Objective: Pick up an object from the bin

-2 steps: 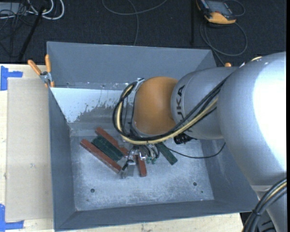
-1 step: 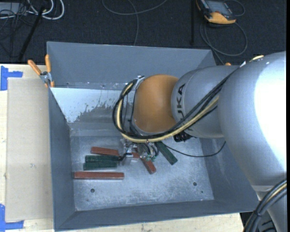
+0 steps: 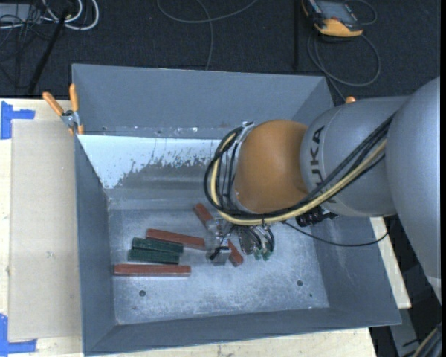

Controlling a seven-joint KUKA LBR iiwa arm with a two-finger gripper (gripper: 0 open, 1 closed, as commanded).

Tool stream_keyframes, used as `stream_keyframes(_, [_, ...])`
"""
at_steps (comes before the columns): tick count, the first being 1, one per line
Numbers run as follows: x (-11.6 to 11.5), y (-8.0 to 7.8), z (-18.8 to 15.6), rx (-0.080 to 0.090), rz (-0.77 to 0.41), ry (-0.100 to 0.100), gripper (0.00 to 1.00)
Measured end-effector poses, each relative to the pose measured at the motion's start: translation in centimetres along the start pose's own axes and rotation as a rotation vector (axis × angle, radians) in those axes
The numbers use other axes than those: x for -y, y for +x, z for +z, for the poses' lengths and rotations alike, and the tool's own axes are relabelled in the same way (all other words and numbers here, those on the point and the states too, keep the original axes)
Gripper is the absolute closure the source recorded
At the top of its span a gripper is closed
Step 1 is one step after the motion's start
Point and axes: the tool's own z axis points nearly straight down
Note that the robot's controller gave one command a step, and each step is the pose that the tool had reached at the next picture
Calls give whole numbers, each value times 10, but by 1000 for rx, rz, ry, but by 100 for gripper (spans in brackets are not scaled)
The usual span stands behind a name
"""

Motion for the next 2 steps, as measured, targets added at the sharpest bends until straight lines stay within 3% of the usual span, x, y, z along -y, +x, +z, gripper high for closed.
stream_keyframes(1, [-1,0,2,-1,1,-2,0])
stream_keyframes(2, [16,-41,45,5,-95,-3,0])
